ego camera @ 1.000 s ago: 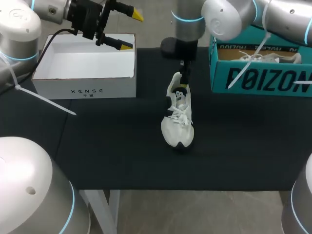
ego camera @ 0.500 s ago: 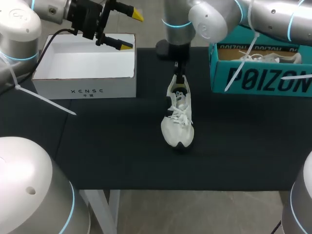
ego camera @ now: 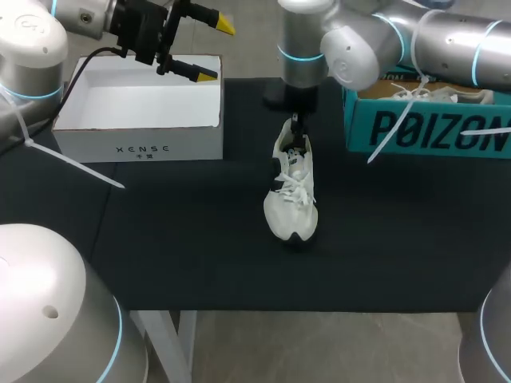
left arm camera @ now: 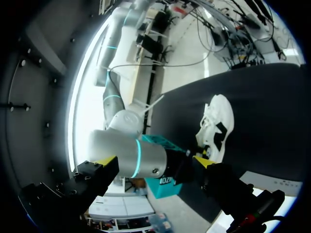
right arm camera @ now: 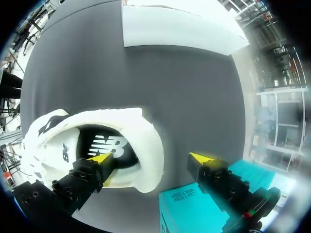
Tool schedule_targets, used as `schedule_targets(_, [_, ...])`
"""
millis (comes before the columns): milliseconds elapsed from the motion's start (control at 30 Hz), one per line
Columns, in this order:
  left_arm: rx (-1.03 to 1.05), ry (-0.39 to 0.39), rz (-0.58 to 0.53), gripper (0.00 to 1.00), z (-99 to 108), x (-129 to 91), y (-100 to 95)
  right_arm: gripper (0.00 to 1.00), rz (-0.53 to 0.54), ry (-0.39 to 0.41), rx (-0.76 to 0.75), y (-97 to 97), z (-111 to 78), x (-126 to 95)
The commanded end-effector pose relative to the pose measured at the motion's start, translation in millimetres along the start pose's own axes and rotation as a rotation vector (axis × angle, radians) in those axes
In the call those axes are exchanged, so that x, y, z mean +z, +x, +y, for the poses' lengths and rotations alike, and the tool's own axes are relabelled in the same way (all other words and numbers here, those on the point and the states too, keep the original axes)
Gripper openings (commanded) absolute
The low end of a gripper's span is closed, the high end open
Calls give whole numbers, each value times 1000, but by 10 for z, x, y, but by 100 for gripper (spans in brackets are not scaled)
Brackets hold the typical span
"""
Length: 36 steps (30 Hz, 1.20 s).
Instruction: Take the shoe out of the shoebox, open the shoe tongue, remove and reinsert the insole, then place the shoe into the shoebox
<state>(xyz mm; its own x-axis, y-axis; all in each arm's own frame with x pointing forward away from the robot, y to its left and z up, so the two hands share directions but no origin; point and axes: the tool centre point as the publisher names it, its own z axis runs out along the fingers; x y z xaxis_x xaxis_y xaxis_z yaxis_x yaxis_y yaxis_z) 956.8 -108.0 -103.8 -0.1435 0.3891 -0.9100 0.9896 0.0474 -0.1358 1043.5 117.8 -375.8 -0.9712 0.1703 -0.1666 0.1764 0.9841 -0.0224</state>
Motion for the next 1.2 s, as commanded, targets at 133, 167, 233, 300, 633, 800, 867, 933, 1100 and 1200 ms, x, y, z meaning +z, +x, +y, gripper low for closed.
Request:
schedule_targets(133, [1,2,5,100,5,-6,-6,100,11,6,-9,-85,41,46])
schedule_targets(167, [1,2,5,100,5,-6,-6,100,12,6,-9,-90,42,56])
schedule_targets(233, [1,2,5,100,5,-6,-6,100,16,6,-9,-99,54,71])
schedule_targets(300, [1,2,5,100,5,-6,-6,100,21,6,-18,-115,83,84])
schedule_targets(633, [1,2,5,100,5,-6,-6,28,32,6,-17,-178,100,119])
schedule_targets(800, [1,2,5,100,5,-6,-6,0,71,24,-9,-83,117,171])
schedule_targets(867, [1,2,5,100,5,-6,-6,0,91,30,25,-25,109,136])
schedule_targets(933, [1,2,5,100,5,-6,-6,0,85,34,56,27,95,36])
schedule_targets(1100, [1,2,5,100,5,-6,-6,0,123,48,108,60,75,-247])
schedule_targets(1200, [1,2,5,100,5,-6,-6,0,108,68,154,39,61,-474])
